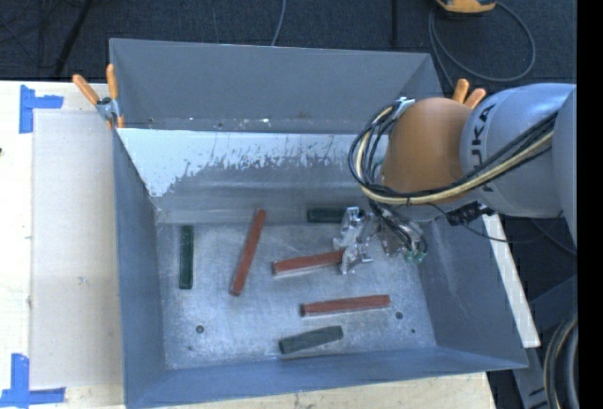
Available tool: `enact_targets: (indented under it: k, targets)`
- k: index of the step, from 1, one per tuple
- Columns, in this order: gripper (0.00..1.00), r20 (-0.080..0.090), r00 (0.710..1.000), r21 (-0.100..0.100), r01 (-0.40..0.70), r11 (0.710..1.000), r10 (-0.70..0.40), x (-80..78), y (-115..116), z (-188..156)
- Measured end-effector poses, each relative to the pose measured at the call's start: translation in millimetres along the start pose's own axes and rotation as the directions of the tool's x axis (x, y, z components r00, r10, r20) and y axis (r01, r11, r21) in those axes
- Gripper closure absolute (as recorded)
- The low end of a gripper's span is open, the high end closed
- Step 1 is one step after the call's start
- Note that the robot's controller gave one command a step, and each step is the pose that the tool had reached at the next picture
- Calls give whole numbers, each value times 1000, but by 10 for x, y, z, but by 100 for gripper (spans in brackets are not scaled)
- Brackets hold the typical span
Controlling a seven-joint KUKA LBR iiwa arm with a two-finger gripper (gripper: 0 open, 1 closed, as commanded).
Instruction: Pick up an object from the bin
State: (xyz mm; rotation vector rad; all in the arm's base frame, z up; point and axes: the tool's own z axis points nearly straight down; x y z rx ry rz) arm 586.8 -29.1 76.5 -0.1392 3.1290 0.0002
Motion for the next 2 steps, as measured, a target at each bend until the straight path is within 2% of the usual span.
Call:
enact_targets:
  k: [1, 2]
  targets:
    - [100, 0, 1000, 0, 0, 1000, 0, 0, 0, 0]
    - [100, -2, 988, -1, 152, 988, -152, -164, 362, -2033]
